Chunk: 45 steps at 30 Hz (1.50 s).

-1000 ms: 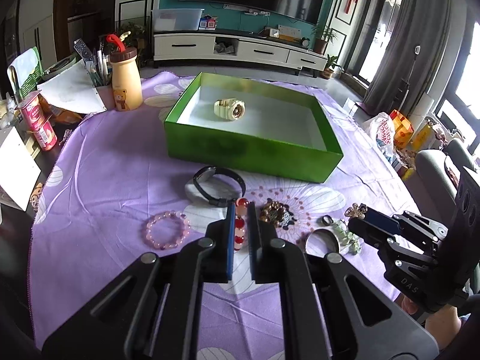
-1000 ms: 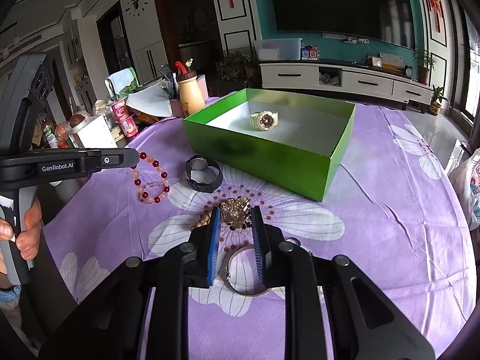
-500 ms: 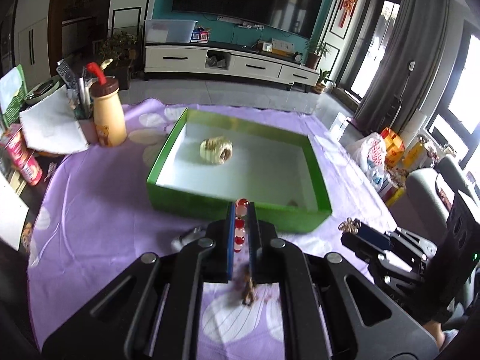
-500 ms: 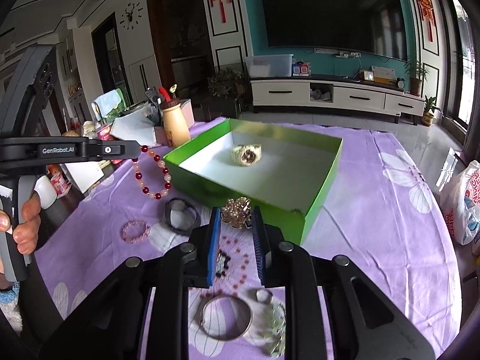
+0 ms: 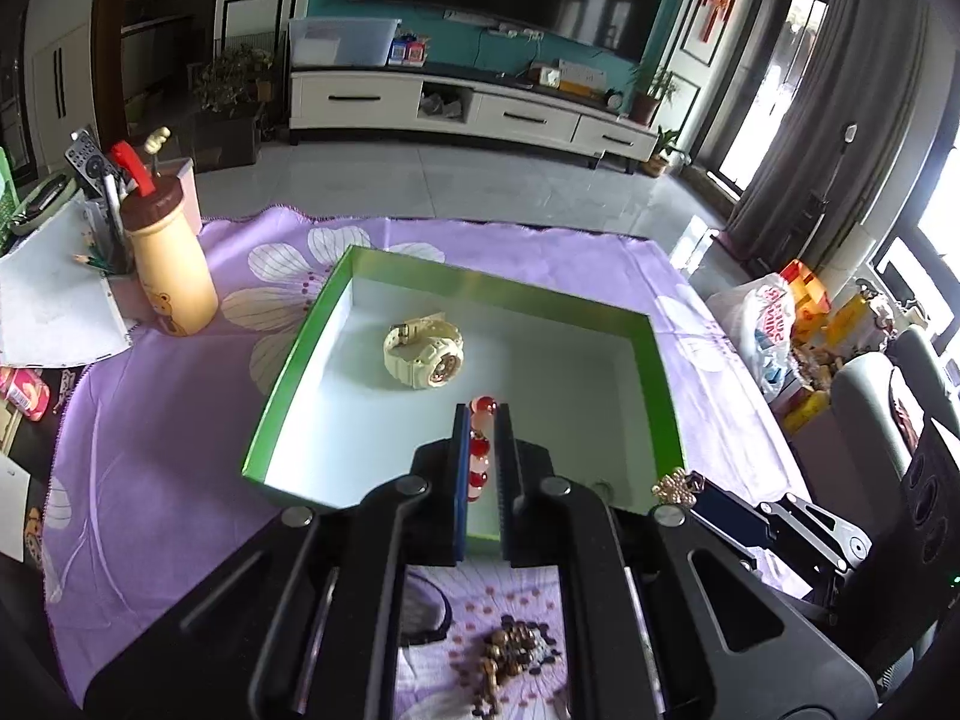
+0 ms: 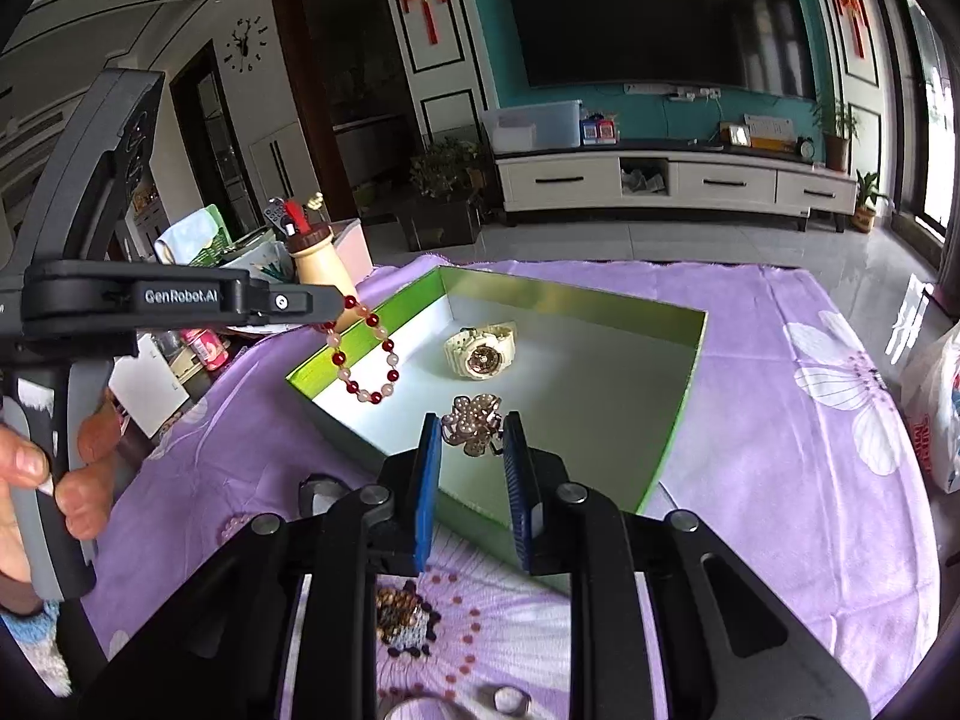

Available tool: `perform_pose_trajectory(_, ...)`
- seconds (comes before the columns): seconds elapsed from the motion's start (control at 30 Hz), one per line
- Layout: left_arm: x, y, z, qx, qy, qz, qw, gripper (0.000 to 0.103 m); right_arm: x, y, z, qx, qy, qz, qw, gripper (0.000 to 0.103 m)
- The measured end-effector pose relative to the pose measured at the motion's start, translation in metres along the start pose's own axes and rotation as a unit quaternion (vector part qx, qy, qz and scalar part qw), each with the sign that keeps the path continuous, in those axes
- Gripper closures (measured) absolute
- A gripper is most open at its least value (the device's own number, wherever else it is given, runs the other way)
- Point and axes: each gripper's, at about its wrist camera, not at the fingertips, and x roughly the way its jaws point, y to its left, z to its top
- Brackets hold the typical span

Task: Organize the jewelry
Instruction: 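Carry the red bracelet and gold brooch into the green box and release both, then grasp the pink bead bracelet with the left tool while the right tool grasps the wooden bead bracelet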

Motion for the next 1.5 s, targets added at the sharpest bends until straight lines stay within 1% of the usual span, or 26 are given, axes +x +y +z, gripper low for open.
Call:
perform_pose_trajectory(0.17,0.031,0.003,0.002,-0.002,0.027,0.013,0.9996,0.096,0.028,-0.009,0.005,0.017,0.024,-0.004,1.0,0.082)
perform_pose_trajectory(0.5,0.065,0.009,-0.002,-0.006,0.053,0.021,0.9984,0.096,0.061,-0.018,0.01,0.032,0.06,-0.015,0.998,0.082)
perform_pose_trajectory(0.77,0.08,0.015,-0.002,-0.011,0.067,0.028,0.9973,0.096,0.077,-0.018,0.009,0.028,0.073,-0.027,0.997,0.082)
perform_pose_trajectory(0.9,0.078,0.016,-0.002,-0.01,0.065,0.031,0.9973,0.095,0.077,-0.02,0.009,0.033,0.072,-0.029,0.996,0.082)
perform_pose_trajectory(0.93,0.077,0.016,-0.002,-0.01,0.064,0.032,0.9974,0.091,0.077,-0.02,0.009,0.033,0.072,-0.03,0.996,0.082)
perform_pose_trajectory(0.97,0.076,0.016,-0.002,-0.01,0.064,0.031,0.9974,0.082,0.075,-0.021,0.009,0.036,0.071,-0.03,0.996,0.081)
perform_pose_trajectory(1.0,0.074,0.017,-0.002,-0.012,0.063,0.029,0.9975,0.076,0.075,-0.021,0.008,0.039,0.07,-0.03,0.996,0.079)
perform_pose_trajectory(1.03,0.072,0.018,-0.003,-0.014,0.06,0.028,0.9977,0.064,0.073,-0.022,0.008,0.044,0.068,-0.031,0.996,0.077)
perform_pose_trajectory(1.07,0.067,0.018,-0.003,-0.016,0.055,0.029,0.9979,0.055,0.071,-0.022,0.007,0.046,0.065,-0.031,0.996,0.076)
perform_pose_trajectory(1.13,0.059,0.02,-0.004,-0.015,0.046,0.031,0.9983,0.047,0.066,-0.023,0.005,0.048,0.06,-0.031,0.997,0.074)
perform_pose_trajectory(1.23,0.043,0.024,-0.008,-0.013,0.036,0.037,0.9986,0.035,0.051,-0.022,0.003,0.047,0.047,-0.032,0.997,0.068)
perform_pose_trajectory(1.33,0.019,0.03,-0.014,-0.005,0.019,0.054,0.9983,0.028,0.032,-0.021,0.002,0.047,0.033,-0.028,0.998,0.065)
perform_pose_trajectory(1.37,0.013,0.032,-0.016,-0.005,0.016,0.058,0.9982,0.023,0.023,-0.02,0.001,0.047,0.028,-0.026,0.998,0.062)
perform_pose_trajectory(1.4,0.003,0.036,-0.02,-0.007,0.01,0.062,0.998,0.021,0.017,-0.019,0.0,0.047,0.024,-0.024,0.998,0.058)
perform_pose_trajectory(1.43,-0.004,0.039,-0.023,-0.009,0.007,0.064,0.9979,0.017,0.01,-0.018,-0.002,0.047,0.02,-0.022,0.998,0.057)
perform_pose_trajectory(1.5,-0.02,0.05,-0.032,-0.017,0.002,0.067,0.9976,0.015,-0.005,-0.014,-0.008,0.047,0.014,-0.017,0.999,0.05)
